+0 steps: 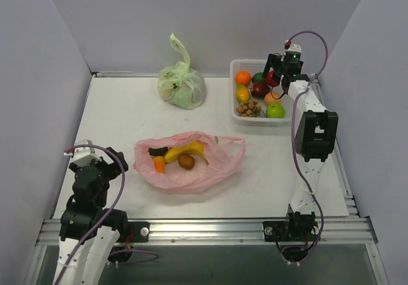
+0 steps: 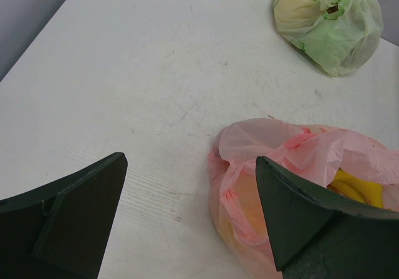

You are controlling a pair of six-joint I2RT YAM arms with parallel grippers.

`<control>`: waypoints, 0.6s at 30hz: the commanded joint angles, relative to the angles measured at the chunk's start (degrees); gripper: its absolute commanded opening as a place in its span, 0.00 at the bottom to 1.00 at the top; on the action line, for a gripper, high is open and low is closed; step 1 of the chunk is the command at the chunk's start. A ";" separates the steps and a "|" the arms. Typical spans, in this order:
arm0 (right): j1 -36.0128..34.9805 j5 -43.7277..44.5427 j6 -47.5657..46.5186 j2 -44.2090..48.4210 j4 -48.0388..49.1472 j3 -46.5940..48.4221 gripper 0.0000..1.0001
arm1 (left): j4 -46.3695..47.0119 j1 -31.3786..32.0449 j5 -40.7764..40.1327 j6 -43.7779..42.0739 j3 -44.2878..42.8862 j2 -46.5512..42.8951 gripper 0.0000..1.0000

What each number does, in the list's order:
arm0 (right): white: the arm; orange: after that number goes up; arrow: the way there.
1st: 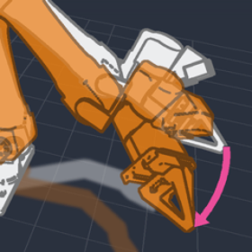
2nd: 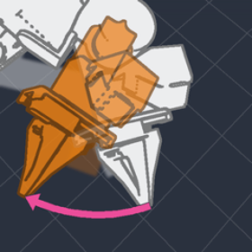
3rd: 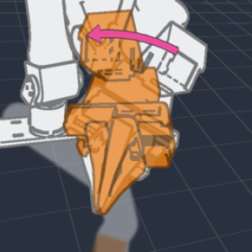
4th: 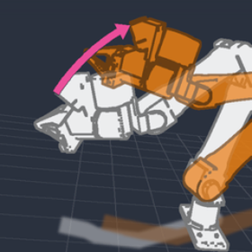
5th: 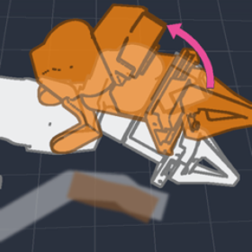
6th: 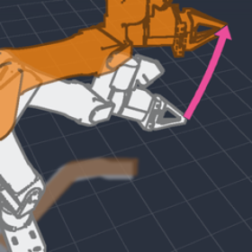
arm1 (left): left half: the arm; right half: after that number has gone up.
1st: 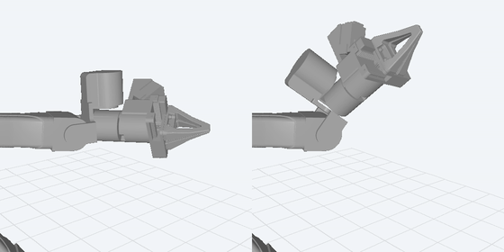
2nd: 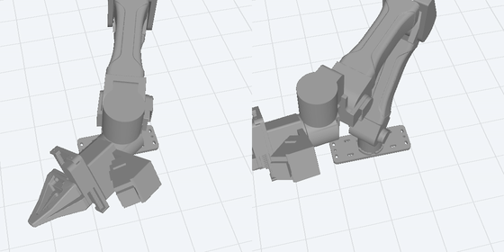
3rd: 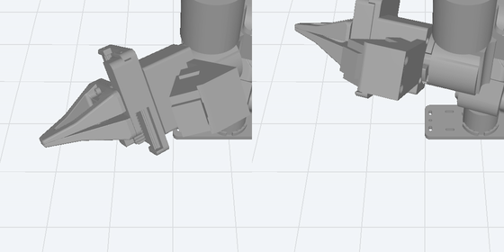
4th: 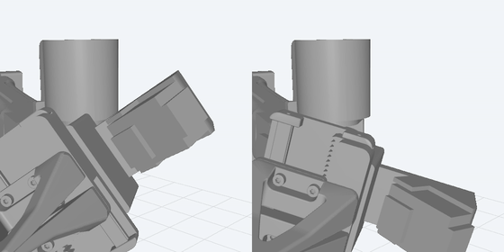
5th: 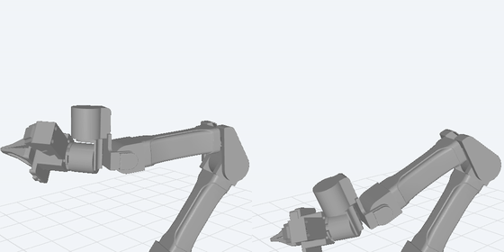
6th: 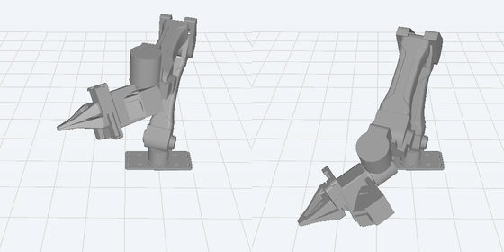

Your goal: Untie the knot of the plastic bag and take out the fruit

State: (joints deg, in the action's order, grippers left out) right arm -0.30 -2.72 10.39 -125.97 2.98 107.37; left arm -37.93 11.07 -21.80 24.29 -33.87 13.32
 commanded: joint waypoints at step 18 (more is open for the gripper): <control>-13.83 -9.14 -11.87 30.66 -8.24 -17.97 1.00 | 3.65 -1.40 0.62 -0.91 -0.15 0.13 0.96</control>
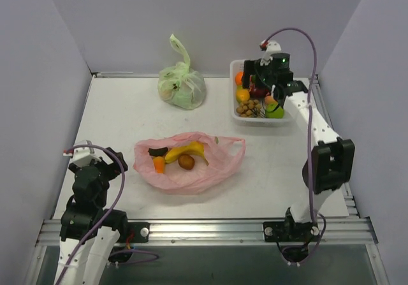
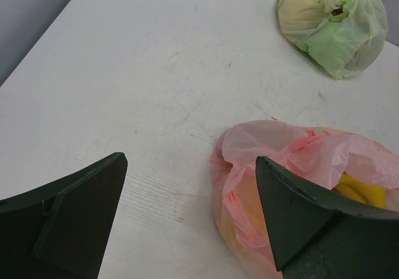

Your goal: Untie the knot of the plastic bag and take out the fruit

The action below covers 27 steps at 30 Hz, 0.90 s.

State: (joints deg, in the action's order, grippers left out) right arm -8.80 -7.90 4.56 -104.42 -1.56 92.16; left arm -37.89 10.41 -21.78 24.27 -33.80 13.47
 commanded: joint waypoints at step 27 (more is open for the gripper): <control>-46.57 1.92 5.72 14.53 -5.39 -22.29 0.79 | 4.49 -2.42 3.50 -1.95 -0.04 0.41 0.96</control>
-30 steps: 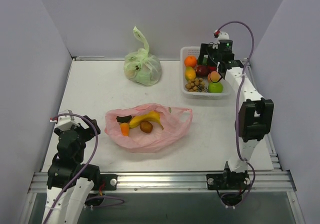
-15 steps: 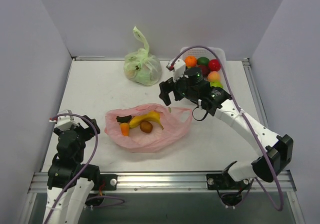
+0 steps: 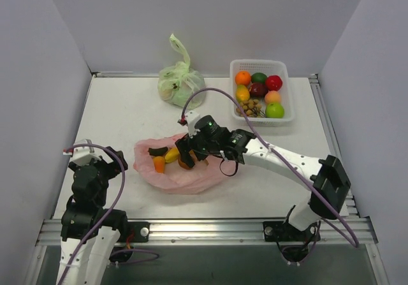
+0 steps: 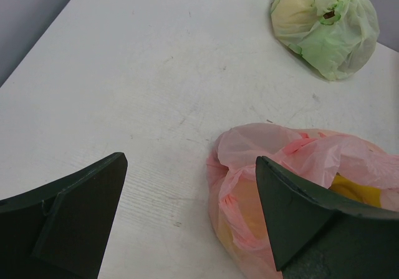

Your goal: Untie the knot of the plastic bag and take out the fruit

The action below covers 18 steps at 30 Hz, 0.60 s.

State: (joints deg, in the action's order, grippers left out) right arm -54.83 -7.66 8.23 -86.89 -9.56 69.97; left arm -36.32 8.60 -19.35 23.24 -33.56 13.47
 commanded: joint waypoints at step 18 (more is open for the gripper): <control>-1.16 2.29 2.32 -21.29 6.75 2.71 0.78 | 3.62 -2.01 2.92 -1.80 -0.01 0.24 0.95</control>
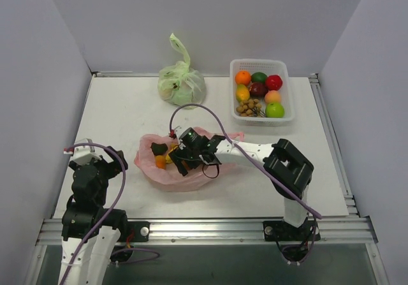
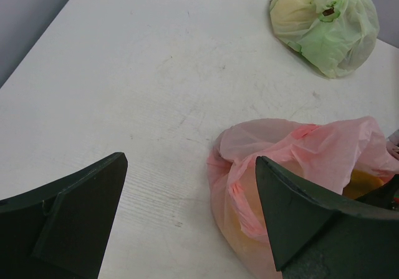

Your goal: Untie the knot of the plastic bag and take out the fruit

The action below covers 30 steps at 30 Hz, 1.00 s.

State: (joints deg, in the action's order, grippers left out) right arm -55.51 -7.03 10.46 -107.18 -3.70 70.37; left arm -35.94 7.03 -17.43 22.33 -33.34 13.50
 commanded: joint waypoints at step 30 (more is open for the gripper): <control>-2.86 3.32 -0.35 24.11 0.98 -3.75 0.15 | 3.60 -0.70 1.79 -1.23 -0.06 0.30 0.95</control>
State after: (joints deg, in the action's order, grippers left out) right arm -58.50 -4.82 10.15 -87.22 -1.96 66.43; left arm -35.70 6.70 -16.21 21.80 -33.23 13.58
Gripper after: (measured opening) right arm 0.501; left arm 0.949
